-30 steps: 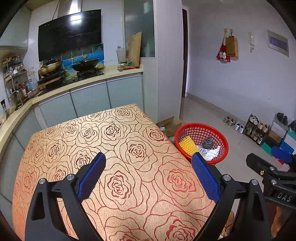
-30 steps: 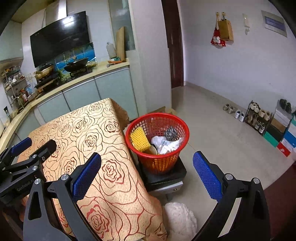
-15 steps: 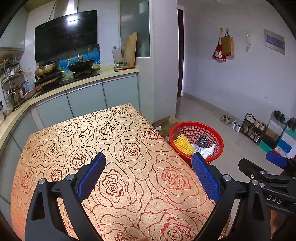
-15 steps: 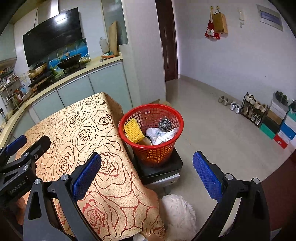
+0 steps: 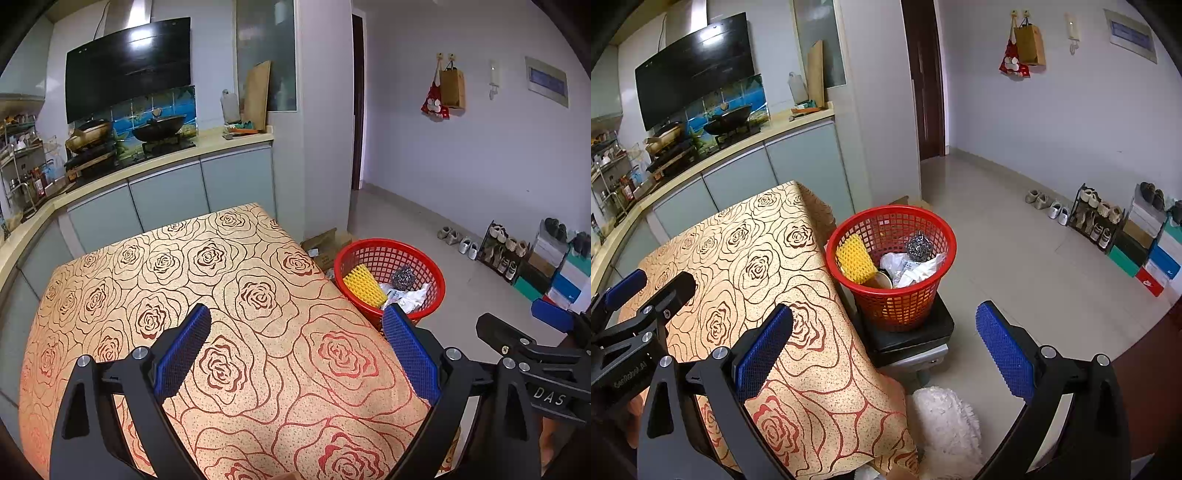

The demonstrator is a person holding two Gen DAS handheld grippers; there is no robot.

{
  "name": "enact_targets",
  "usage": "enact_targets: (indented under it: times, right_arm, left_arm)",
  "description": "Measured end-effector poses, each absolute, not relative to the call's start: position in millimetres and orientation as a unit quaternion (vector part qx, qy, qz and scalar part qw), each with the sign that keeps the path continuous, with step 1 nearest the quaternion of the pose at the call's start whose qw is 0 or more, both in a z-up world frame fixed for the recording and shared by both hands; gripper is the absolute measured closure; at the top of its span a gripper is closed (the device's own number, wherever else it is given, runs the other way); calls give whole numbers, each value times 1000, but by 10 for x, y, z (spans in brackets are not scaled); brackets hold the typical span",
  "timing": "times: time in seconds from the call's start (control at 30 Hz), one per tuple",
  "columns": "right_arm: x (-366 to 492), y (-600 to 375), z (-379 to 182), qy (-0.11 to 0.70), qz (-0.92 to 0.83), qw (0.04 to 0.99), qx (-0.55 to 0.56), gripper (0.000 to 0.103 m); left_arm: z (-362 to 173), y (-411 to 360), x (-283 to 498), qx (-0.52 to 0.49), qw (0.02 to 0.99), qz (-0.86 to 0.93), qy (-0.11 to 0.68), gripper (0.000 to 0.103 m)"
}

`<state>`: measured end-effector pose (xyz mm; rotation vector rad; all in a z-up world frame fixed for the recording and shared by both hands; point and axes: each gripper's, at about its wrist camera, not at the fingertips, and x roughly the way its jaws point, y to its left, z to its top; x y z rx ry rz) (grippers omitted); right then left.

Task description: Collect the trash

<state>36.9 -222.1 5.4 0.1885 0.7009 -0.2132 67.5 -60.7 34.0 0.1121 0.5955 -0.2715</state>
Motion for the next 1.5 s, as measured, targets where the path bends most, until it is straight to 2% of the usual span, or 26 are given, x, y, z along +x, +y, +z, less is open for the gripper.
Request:
enact_targets:
  times: [1.5]
  right_arm:
    - [353, -2254, -7, 344, -106, 928, 94, 6]
  left_arm:
    - [338, -634, 644, 62, 947, -131, 288, 12]
